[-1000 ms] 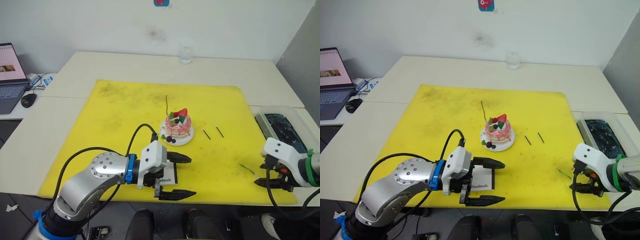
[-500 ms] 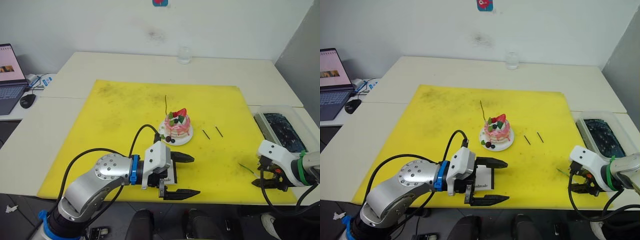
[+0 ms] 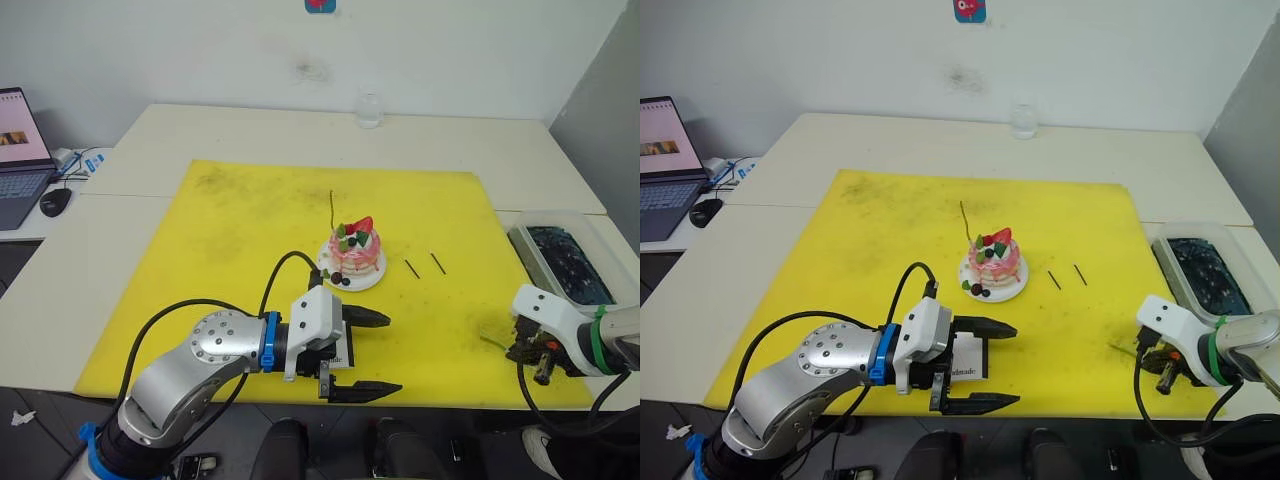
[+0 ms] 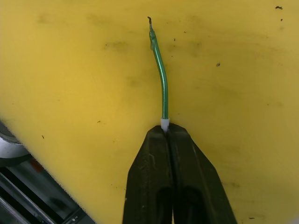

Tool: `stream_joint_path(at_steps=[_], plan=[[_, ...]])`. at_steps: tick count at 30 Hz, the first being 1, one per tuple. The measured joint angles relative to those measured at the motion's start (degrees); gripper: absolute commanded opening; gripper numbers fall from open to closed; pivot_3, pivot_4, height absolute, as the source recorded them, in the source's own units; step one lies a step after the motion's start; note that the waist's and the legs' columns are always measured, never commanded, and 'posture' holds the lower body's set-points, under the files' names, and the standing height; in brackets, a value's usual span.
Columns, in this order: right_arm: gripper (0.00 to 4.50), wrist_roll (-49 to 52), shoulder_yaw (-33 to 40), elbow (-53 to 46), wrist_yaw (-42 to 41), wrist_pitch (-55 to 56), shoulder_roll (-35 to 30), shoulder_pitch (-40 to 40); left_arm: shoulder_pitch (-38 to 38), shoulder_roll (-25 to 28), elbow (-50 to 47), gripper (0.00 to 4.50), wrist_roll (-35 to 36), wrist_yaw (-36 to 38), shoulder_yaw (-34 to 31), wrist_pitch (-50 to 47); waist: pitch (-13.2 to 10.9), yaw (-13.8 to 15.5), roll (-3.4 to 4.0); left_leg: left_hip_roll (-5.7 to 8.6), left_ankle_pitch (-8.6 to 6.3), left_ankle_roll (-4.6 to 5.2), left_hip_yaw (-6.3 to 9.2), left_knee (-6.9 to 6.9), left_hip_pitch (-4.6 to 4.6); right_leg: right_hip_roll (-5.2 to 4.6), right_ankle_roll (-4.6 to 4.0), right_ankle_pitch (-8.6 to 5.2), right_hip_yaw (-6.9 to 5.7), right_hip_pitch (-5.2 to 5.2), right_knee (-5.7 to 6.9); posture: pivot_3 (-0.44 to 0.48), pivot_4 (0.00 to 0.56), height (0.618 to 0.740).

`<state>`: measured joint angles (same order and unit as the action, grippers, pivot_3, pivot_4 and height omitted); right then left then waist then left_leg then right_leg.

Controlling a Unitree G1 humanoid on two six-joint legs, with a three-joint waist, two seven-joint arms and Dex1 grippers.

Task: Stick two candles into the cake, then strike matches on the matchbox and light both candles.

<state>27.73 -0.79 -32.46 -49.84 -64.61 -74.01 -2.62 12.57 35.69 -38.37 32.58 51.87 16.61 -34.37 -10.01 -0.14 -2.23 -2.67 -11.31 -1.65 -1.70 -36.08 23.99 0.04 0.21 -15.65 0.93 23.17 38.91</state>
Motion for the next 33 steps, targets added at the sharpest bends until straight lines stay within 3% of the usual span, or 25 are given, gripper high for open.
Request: stream_joint_path(at_steps=[8,15,17,20,25,28,33], plan=[[0.02,1.00,0.05,0.35,-0.28,-2.48,0.11,-2.14,0.00,-0.34,0.08,4.50,-0.08,-0.16,0.00,0.00,0.00,0.00,0.00,0.00,0.00,0.00,-0.01,0.00,0.00,0.00,0.01,0.01,0.01,0.00,0.00,0.000,0.150,0.740],[0.02,7.67,8.77,1.04,-0.72,-5.94,6.20,-7.53,-1.03,-1.07,0.28,4.50,0.93,-1.62,-0.88,-0.47,0.00,-0.10,0.00,0.00,0.00,0.00,0.00,0.00,0.00,0.05,0.02,0.01,0.01,0.00,0.01,0.000,0.150,0.740],[0.02,9.60,11.74,0.72,0.95,-5.68,11.22,-10.40,-2.03,-0.95,0.29,4.50,2.58,-2.54,-3.13,-1.37,-0.01,-0.17,-0.02,-0.01,0.00,0.00,0.02,-0.03,0.00,0.07,0.02,0.02,0.00,0.00,0.02,0.000,0.150,0.740],[0.02,11.55,14.87,-0.31,7.43,-2.38,24.75,-14.95,-3.95,0.40,0.16,4.50,4.86,-4.13,-7.74,-3.00,-0.01,-0.46,-0.05,0.00,0.00,0.00,0.09,-0.02,-0.02,0.16,0.03,0.03,-0.03,0.00,0.07,0.000,0.150,0.740],[0.02,7.34,11.43,0.41,15.88,14.85,44.38,-15.88,-5.22,0.55,-0.03,4.50,7.97,-8.40,-14.03,-5.38,-0.03,-0.46,0.04,-0.07,0.00,-0.01,0.09,0.03,-0.01,0.34,0.02,0.02,-0.02,0.02,0.07,0.000,0.150,0.740],[0.02,0.71,6.94,5.64,18.74,28.04,52.55,-16.28,-4.86,0.55,0.55,4.50,8.54,-10.68,-17.02,-6.34,-0.01,-0.54,0.01,-0.07,0.00,-0.01,0.01,0.00,-0.01,0.31,0.02,0.03,0.05,0.01,0.06,0.000,0.150,0.740],[0.02,-5.83,0.24,14.48,20.02,41.37,60.49,-16.75,-2.95,0.55,1.92,4.50,10.49,-12.43,-19.19,-7.90,-0.02,-0.70,0.03,-0.09,0.01,0.00,-0.01,-0.01,-0.02,0.23,0.02,0.05,0.08,0.01,0.09,0.000,0.150,0.740]])
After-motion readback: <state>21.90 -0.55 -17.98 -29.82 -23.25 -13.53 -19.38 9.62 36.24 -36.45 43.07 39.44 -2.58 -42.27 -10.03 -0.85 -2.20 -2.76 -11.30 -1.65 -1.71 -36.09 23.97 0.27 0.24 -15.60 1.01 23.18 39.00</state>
